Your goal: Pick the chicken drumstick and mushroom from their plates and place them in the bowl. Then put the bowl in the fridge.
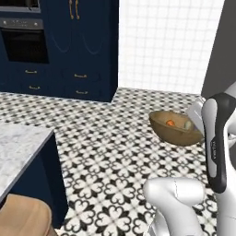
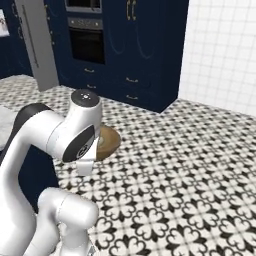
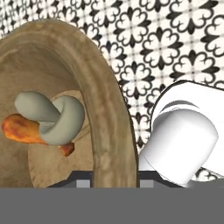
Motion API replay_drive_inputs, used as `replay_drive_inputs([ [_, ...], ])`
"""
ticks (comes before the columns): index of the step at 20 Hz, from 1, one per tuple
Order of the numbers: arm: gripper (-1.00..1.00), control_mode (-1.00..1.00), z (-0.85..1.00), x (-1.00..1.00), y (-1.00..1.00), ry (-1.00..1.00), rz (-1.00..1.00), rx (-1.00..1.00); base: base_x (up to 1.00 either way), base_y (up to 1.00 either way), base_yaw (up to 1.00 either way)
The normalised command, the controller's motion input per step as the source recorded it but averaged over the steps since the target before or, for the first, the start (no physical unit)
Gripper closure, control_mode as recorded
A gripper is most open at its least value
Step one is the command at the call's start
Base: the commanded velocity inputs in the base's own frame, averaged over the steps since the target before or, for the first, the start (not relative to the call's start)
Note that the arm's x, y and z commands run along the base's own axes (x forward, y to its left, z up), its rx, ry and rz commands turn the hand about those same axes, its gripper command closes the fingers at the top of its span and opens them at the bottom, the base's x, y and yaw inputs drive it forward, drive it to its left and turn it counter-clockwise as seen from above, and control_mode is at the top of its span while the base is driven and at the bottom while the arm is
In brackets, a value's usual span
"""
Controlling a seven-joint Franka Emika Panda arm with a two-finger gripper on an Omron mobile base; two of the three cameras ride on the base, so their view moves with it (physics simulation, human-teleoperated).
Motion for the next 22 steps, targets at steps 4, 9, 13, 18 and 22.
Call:
replay_drive_inputs([
  [4, 1.0, 1.0, 0.0, 0.0, 0.0, 0.0, 0.0, 0.0, 1.0, 0.01, -0.01],
  [9, 1.0, 1.0, 0.0, 0.0, 0.0, 0.0, 0.0, 0.0, 1.0, 0.0, 0.06],
  [13, 1.0, 1.0, 0.0, 0.0, 0.0, 0.0, 0.0, 0.0, 1.0, 0.0, 0.31],
  [18, 1.0, 1.0, 0.0, 0.0, 0.0, 0.0, 0.0, 0.0, 1.0, -0.08, 0.5],
  [22, 1.0, 1.0, 0.0, 0.0, 0.0, 0.0, 0.0, 0.0, 1.0, -0.27, 0.58],
])
